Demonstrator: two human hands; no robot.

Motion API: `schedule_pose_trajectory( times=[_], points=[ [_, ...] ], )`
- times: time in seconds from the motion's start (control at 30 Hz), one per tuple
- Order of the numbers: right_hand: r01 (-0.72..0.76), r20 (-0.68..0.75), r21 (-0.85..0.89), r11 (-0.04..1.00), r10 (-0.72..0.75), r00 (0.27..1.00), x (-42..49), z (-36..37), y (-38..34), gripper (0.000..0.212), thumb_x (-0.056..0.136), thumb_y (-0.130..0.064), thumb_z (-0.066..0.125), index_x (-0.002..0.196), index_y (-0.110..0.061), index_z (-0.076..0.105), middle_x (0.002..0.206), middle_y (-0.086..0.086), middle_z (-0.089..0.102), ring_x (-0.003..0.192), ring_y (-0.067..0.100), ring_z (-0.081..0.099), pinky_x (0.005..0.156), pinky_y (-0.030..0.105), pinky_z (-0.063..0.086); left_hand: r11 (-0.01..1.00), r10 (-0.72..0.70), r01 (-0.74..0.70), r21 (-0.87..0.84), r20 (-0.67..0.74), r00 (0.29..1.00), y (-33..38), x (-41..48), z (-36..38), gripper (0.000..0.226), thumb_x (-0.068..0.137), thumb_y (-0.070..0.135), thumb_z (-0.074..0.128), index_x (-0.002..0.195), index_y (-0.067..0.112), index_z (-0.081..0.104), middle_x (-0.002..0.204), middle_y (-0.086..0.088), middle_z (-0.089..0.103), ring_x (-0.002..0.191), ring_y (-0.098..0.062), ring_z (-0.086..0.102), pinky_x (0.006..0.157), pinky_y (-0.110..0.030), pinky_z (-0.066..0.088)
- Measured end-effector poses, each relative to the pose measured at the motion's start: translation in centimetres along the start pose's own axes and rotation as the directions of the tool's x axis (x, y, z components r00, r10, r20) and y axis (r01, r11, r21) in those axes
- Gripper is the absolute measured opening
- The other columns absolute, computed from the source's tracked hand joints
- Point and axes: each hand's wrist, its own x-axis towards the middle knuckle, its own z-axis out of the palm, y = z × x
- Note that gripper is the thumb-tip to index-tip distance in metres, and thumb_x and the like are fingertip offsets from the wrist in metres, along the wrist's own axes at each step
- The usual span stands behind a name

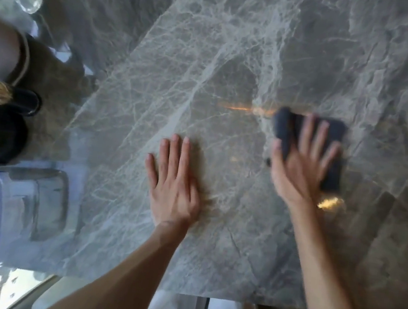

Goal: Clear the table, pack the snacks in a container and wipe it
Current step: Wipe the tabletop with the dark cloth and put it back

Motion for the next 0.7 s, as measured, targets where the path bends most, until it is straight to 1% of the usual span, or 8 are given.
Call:
schedule_pose_trajectory(
  times=[0.13,0.2,0.3,0.4,0.5,0.6,0.67,0.7],
  points=[
    [0.516,0.105,-0.062,0.854,-0.509,0.855,-8.5,1.7,-2.5,0.061,0.095,-0.058,0.024,0.153,-0.040,0.014,0.165,0.000,0.008,0.153,0.027,0.003,0.118,0.062,0.010,1.000,0.002,-0.002,-0.028,0.002,1.000,0.1,-0.3,-0.3,0.068,0.089,0.023,0.028,0.155,0.024,0.011,0.164,0.000,0.008,0.152,-0.016,0.003,0.122,-0.051,0.006],
    [0.559,0.164,-0.064,0.827,-0.544,0.823,-12.8,1.0,2.8,0.063,0.094,-0.061,0.024,0.153,-0.042,0.009,0.165,-0.003,0.007,0.153,0.025,0.004,0.117,0.063,0.015,1.000,0.000,0.001,-0.018,0.004,1.000,0.1,-0.2,-0.2,0.068,0.089,0.022,0.029,0.155,0.024,0.011,0.164,0.000,0.007,0.152,-0.017,0.002,0.122,-0.052,0.005],
    [0.222,0.107,-0.011,0.975,-0.219,0.970,-7.4,-1.1,10.1,0.067,0.093,-0.065,0.015,0.151,-0.040,-0.007,0.165,-0.008,0.000,0.153,0.016,-0.002,0.119,0.060,0.009,1.000,0.000,0.000,0.020,0.012,1.000,0.1,-0.1,0.0,0.072,0.088,0.020,0.032,0.155,0.025,0.008,0.164,-0.001,0.005,0.152,-0.018,-0.001,0.122,-0.051,0.001],
    [-0.130,-0.026,0.053,0.990,0.131,0.991,3.4,-1.9,6.4,0.069,0.091,-0.062,0.012,0.152,-0.030,0.004,0.165,0.000,0.005,0.152,0.024,0.000,0.119,0.062,0.004,1.000,-0.011,0.011,0.023,0.031,0.999,0.2,-0.1,-0.2,0.074,0.085,0.022,0.032,0.155,0.025,0.006,0.164,-0.002,0.005,0.152,-0.018,-0.002,0.122,-0.052,0.003],
    [0.163,-0.086,0.032,0.986,-0.160,0.983,3.1,0.0,-3.3,0.064,0.096,-0.056,0.022,0.149,-0.026,0.002,0.163,0.007,0.016,0.152,0.031,0.009,0.119,0.063,0.008,1.000,-0.006,0.006,0.010,0.044,0.999,0.5,-0.2,-0.7,0.073,0.085,0.022,0.031,0.155,0.025,0.007,0.164,-0.001,0.005,0.152,-0.018,-0.001,0.122,-0.052,0.004],
    [0.598,0.106,-0.050,0.800,-0.591,0.799,-8.0,1.3,-3.3,0.061,0.096,-0.058,0.027,0.152,-0.042,0.010,0.165,0.001,0.012,0.153,0.028,0.006,0.117,0.062,0.013,1.000,-0.002,0.003,-0.004,0.047,0.999,0.5,-0.3,-0.8,0.069,0.088,0.023,0.031,0.155,0.025,0.010,0.164,-0.001,0.007,0.152,-0.017,0.000,0.122,-0.051,0.003],
    [0.634,0.212,-0.049,0.771,-0.613,0.761,-10.8,0.0,2.8,0.062,0.094,-0.060,0.025,0.152,-0.043,0.011,0.165,-0.002,0.009,0.153,0.025,0.004,0.117,0.062,0.016,1.000,-0.005,0.004,0.006,0.046,0.999,0.4,-0.1,-0.5,0.072,0.086,0.023,0.031,0.155,0.025,0.008,0.164,-0.001,0.006,0.152,-0.017,-0.001,0.123,-0.051,0.001],
    [0.581,0.201,-0.059,0.812,-0.561,0.803,-9.4,-0.7,5.9,0.062,0.095,-0.060,0.022,0.153,-0.041,0.008,0.165,-0.002,0.008,0.153,0.024,0.003,0.116,0.062,0.017,1.000,-0.003,0.002,0.016,0.046,0.999,0.3,-0.1,-0.4,0.075,0.084,0.024,0.031,0.155,0.025,0.007,0.164,-0.002,0.005,0.152,-0.017,-0.002,0.123,-0.051,0.001]
  ],
)
